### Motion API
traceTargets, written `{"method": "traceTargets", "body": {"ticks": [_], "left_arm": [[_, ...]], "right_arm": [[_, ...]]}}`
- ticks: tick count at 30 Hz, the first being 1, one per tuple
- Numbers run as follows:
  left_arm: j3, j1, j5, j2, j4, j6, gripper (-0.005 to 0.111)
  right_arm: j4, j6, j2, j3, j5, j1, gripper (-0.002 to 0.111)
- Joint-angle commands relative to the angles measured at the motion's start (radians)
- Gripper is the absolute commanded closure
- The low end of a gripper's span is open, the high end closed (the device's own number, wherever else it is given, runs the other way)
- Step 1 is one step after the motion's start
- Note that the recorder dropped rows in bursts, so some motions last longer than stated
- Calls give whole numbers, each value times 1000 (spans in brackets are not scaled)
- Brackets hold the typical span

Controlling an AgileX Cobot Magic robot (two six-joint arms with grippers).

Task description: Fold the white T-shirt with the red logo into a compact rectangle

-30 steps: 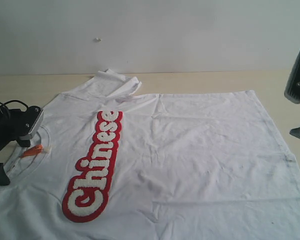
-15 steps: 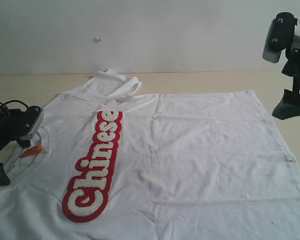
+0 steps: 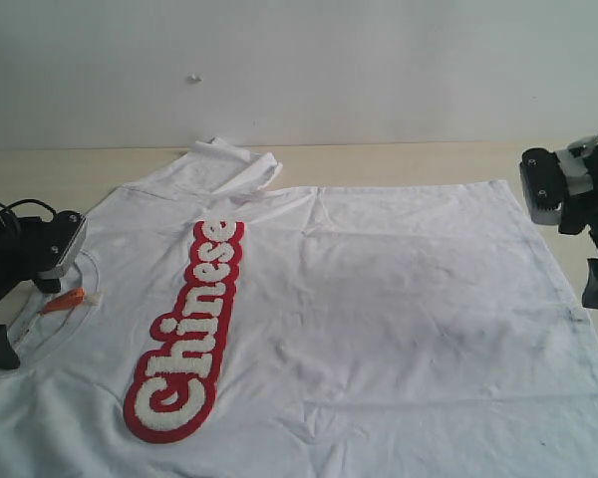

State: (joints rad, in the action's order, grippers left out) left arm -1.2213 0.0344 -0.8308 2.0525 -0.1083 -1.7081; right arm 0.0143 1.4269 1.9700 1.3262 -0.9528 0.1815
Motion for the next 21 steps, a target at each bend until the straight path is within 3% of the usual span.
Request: {"method": "traceTargets", "body": {"ticks": [1, 21], "left_arm": [[9, -5, 47, 26, 45, 0, 2], [9, -5, 47, 26, 45, 0, 2]], "right_arm": [[5, 38, 43, 8, 65, 8, 3], [-61, 63, 120, 6, 96, 51, 3]]}}
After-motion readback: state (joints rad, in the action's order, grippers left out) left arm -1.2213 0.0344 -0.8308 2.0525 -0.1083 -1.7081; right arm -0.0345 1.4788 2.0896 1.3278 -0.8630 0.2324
